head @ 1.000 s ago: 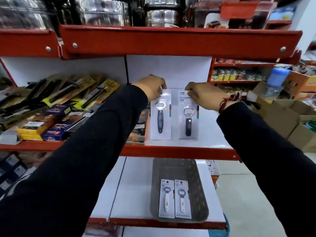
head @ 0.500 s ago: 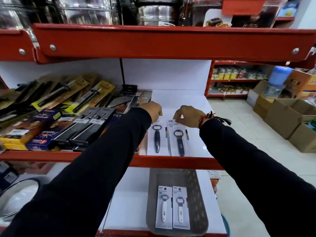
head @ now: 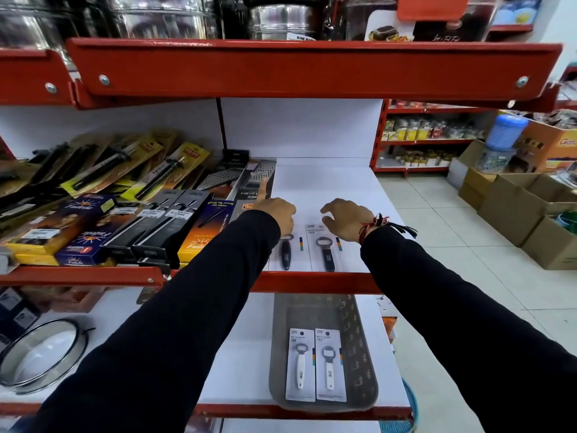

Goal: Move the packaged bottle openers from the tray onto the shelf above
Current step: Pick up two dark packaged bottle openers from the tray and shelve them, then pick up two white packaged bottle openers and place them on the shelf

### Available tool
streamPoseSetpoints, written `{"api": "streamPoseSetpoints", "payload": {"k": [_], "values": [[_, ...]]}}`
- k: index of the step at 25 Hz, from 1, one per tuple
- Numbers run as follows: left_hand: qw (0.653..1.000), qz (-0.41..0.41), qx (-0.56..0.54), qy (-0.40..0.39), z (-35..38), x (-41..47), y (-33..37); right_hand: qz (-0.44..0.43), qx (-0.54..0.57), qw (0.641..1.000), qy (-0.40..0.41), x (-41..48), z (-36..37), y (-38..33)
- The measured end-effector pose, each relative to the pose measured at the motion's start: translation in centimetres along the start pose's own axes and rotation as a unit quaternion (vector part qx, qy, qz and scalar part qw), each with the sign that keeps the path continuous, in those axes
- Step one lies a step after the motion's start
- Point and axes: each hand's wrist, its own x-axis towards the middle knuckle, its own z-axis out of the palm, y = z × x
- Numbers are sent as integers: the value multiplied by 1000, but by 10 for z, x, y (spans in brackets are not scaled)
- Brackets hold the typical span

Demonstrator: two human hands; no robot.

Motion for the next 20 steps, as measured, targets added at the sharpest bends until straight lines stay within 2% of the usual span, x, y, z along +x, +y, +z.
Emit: {"api": "streamPoseSetpoints", "payload": {"k": [3, 7, 12, 16, 20], "values": [[998, 36, -36, 47, -15, -29, 8, -6, 19, 999, 51, -25, -4, -1], [979, 60, -130, 146, -20, -78, 23, -46, 39, 989, 135, -68, -9, -3], [955, 84, -182, 217, -12, -139, 46, -88, 74, 979, 167, -140, -2, -4], [955, 85, -226, 172, 8, -191, 65, -120, 112, 974, 158, -202, 16, -7], [965, 73, -242, 74, 56, -202, 82, -115, 105, 986, 64, -222, 63, -8]]}}
